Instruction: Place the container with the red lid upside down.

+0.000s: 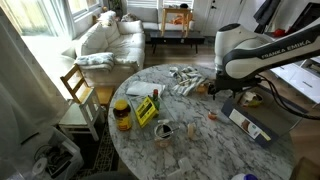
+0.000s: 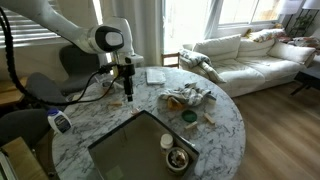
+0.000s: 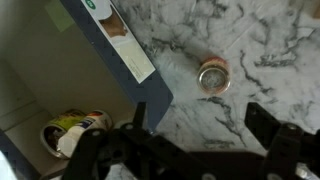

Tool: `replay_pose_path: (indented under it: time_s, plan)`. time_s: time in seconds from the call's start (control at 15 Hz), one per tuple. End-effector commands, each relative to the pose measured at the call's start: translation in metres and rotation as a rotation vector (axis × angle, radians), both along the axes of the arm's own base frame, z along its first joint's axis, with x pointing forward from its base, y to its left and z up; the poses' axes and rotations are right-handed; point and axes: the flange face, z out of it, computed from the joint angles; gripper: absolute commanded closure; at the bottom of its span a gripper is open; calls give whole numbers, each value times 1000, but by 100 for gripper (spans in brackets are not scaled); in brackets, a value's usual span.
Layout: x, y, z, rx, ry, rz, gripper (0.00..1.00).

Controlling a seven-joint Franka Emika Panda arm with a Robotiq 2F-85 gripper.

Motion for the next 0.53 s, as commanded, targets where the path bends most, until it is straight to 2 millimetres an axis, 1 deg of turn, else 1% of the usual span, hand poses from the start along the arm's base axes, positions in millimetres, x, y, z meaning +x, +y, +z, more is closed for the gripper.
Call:
replay_pose_path:
  time_s: [0.0,0.13,0.2,0.47]
  plan:
    - [-8,0,1,154,13,117,0]
    - [-6,1,0,230,11,157,0]
    - [-1,2,2,161,20,122,0]
    - [-1,2,2,203,19,149,0]
